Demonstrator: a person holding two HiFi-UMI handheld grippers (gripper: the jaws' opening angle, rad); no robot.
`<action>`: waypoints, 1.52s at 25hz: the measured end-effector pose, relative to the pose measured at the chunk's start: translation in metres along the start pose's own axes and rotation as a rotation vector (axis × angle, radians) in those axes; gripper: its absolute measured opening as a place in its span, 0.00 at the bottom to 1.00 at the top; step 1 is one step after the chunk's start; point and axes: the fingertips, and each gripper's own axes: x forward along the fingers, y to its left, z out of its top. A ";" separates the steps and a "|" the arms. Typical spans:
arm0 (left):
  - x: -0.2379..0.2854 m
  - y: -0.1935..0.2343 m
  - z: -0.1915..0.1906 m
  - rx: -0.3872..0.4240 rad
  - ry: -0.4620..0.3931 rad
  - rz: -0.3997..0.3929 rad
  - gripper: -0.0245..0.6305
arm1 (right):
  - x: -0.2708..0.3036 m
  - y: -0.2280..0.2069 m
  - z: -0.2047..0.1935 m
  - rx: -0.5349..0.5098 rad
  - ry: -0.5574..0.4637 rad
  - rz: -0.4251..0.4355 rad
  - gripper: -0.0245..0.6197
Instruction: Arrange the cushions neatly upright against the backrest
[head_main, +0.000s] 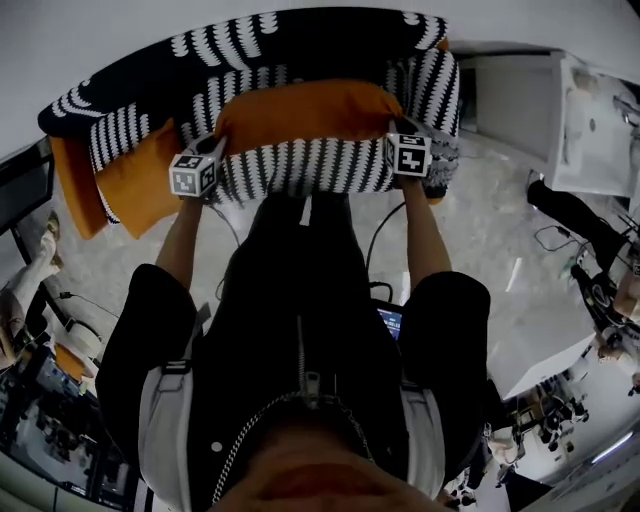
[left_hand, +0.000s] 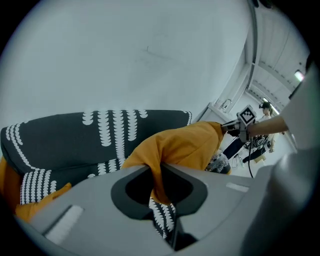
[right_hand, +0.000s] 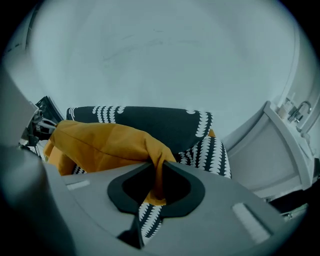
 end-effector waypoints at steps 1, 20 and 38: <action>0.006 0.005 0.003 -0.005 0.012 0.004 0.10 | 0.008 -0.002 0.003 0.006 0.007 0.007 0.10; 0.090 0.093 0.085 -0.134 0.075 0.027 0.11 | 0.115 -0.016 0.096 0.029 0.055 0.127 0.11; 0.117 0.143 0.135 -0.351 -0.014 0.043 0.16 | 0.152 -0.033 0.159 0.016 0.084 0.028 0.17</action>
